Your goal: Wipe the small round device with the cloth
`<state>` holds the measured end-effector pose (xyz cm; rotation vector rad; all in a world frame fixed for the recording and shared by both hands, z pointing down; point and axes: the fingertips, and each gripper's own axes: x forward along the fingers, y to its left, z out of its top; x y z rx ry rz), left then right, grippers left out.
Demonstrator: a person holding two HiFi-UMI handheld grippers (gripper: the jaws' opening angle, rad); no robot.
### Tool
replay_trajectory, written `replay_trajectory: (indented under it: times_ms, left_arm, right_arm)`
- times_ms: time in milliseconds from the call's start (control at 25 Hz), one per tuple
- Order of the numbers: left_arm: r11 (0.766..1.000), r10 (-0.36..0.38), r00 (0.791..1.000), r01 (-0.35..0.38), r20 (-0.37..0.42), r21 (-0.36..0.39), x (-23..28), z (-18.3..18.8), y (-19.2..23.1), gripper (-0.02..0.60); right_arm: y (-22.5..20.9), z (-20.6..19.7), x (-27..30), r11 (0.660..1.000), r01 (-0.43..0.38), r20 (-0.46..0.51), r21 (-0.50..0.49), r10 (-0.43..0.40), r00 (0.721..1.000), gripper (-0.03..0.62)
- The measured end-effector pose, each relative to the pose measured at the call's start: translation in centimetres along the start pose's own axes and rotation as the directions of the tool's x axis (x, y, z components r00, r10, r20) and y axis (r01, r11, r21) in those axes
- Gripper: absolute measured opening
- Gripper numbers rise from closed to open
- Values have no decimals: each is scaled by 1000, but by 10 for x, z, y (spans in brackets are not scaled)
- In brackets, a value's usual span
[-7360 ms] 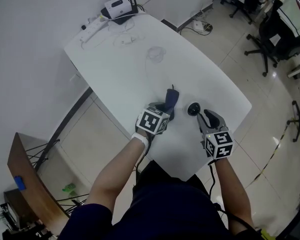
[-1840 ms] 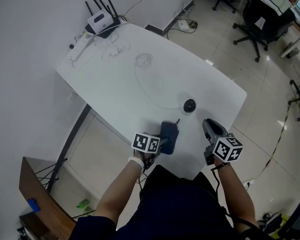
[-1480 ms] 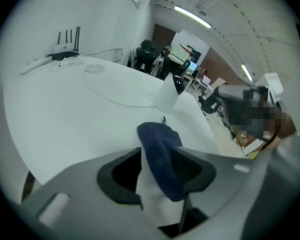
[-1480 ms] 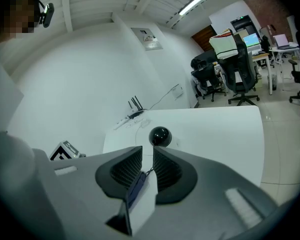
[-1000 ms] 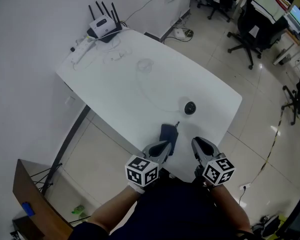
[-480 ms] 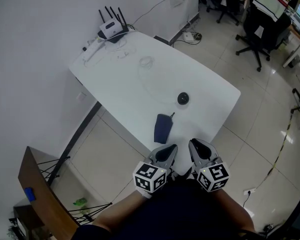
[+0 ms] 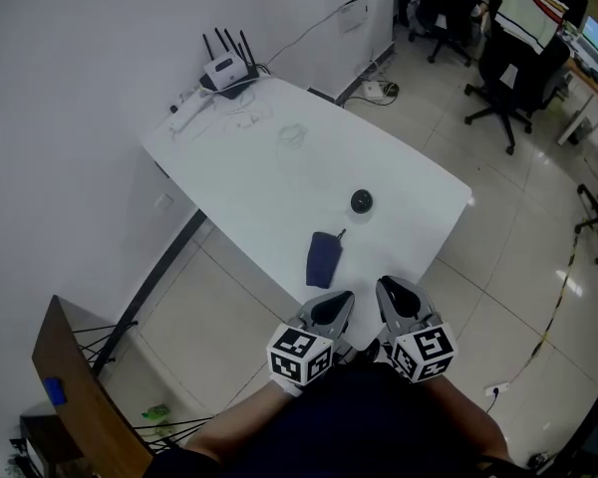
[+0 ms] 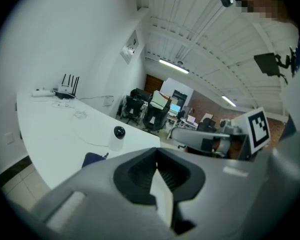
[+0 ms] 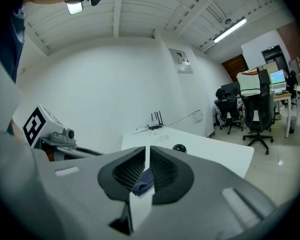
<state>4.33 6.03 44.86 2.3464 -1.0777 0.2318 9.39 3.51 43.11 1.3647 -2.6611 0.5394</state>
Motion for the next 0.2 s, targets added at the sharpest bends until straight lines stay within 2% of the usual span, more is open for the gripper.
replay_trajectory:
  times_ms: [200]
  left_arm:
    - [1000,-7,1000,7,-2,24,-15,6,14,3]
  right_arm:
    - [11,-3,8,999,35,-3,7,-35,999,29]
